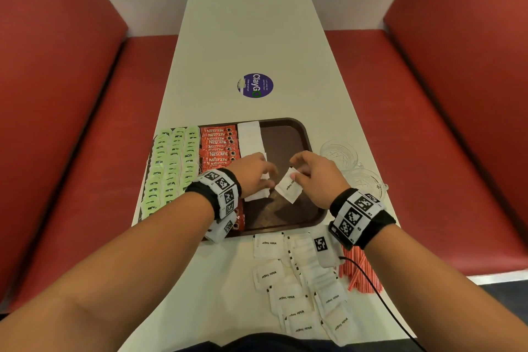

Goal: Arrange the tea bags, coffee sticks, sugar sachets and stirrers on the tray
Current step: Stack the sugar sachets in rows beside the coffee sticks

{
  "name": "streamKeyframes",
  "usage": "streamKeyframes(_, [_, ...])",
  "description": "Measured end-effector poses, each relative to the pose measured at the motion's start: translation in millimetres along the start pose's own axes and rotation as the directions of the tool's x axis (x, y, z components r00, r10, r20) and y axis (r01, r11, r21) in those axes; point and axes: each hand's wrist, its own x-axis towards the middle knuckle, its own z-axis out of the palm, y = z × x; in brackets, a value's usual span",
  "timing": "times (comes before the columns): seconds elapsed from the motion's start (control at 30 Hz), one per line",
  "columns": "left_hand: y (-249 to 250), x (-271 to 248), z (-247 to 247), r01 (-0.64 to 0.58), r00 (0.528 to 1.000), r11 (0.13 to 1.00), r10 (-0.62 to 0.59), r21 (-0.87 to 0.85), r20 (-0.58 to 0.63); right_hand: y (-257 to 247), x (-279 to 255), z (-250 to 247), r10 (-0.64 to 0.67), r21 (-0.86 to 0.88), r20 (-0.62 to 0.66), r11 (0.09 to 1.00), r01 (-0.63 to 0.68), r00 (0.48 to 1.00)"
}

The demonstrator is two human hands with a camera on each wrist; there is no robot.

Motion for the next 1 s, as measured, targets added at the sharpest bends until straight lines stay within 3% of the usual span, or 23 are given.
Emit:
streamKeyframes(0.13, [9.8,-15.3,-15.5,-0.128,0.978,0.942,0.067,-0.309,-0.199,0.2,-0.3,5.1,-0.05,0.01,0.01,0.999,0.05,0.999])
streamKeyframes(0.27, [16.8,-23.4,-16.9,-0.137,0.986,0.926,0.092,-0.352,-0.141,-7.5,0.0,10.3,-0.1,0.069,-0.012,0.993,0.1,0.995])
streamKeyframes(0.4, [13.4,-26.4,-17.3,-0.158,0.968,0.912,0.068,-0.379,-0.241,-11.4,-2.5,10.7,-0.094,0.086,0.013,0.992,0.093,0.995])
streamKeyframes(0.53, [5.2,-33.2,-16.4,-0.14,0.961,0.814,-0.024,-0.564,-0.274,-7.2,0.0,11.0,-0.131,0.019,-0.007,0.991,0.131,0.991])
streamKeyframes(0.73, [-1.0,-43.7,-22.7,-0.019,0.988,0.962,-0.024,-0.272,-0.153,-12.8,-1.5,8.9,-0.151,-0.044,-0.003,0.988,0.151,0.988])
streamKeyframes(0.9, [-13.6,-36.8,-16.8,0.166,0.954,0.957,-0.217,-0.238,-0.208,-8.7,-6.8,6.8,-0.118,-0.078,0.073,0.989,0.124,0.99])
streamKeyframes(1.0, [-13.5,-31.9,-7.2,0.224,0.964,0.963,-0.242,-0.152,-0.112,-1.4,-14.0,5.0,-0.104,-0.148,0.145,0.981,0.126,0.984])
